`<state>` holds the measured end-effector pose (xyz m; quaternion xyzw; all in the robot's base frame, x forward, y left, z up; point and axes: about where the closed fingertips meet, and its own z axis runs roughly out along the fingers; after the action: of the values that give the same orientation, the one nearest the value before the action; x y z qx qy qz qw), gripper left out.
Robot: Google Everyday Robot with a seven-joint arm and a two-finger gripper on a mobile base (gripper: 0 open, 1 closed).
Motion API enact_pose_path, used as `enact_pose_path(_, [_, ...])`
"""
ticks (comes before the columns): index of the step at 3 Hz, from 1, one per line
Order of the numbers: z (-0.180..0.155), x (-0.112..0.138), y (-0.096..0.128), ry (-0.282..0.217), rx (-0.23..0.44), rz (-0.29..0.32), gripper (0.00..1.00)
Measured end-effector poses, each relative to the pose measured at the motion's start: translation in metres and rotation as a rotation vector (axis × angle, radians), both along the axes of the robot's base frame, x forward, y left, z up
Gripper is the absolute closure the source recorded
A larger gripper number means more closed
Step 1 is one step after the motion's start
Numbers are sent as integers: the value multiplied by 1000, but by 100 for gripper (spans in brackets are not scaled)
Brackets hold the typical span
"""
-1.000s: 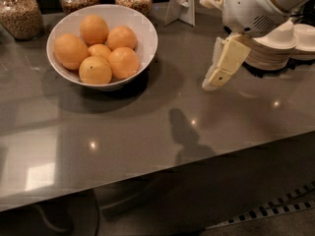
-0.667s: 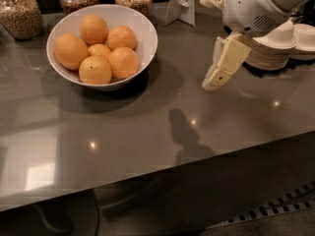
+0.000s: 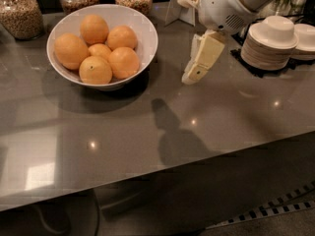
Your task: Pick orange from white bowl
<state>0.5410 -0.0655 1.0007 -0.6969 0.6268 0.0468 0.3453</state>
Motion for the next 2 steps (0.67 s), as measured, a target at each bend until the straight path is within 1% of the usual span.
enact_pose_path(1, [-1, 10, 26, 3, 20, 59, 0])
enact_pose_path(2, [3, 17, 53, -12, 28, 124, 0])
